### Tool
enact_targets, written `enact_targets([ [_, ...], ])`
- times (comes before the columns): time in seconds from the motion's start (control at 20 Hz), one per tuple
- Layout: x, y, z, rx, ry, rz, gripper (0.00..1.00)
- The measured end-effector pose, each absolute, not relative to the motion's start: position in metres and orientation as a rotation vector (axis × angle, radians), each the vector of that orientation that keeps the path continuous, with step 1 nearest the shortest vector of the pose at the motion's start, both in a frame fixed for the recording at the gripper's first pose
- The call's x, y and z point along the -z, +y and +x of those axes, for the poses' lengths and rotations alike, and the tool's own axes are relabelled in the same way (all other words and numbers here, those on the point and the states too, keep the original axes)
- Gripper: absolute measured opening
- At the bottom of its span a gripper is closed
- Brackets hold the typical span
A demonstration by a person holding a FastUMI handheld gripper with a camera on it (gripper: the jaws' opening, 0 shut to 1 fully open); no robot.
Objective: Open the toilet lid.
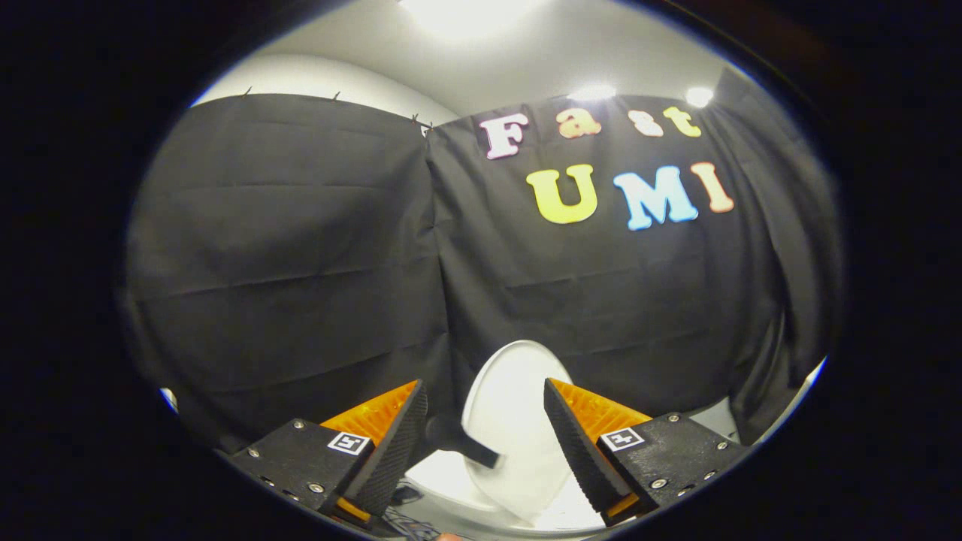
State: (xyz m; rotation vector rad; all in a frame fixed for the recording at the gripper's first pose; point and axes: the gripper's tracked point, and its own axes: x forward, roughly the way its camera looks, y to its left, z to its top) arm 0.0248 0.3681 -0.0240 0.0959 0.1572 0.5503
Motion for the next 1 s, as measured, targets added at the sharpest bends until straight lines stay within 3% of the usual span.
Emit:
enact_targets([
  [0.15,0.001,0.325,0.014,-0.568,0.095,0.072,0.96],
  [0.65,-0.013,0.148,0.004,-0.413,0.001,-0.048,0.96],
  [1.0,-0.012,0.040,-0.009,-0.206,0.011,0.018,0.95],
])
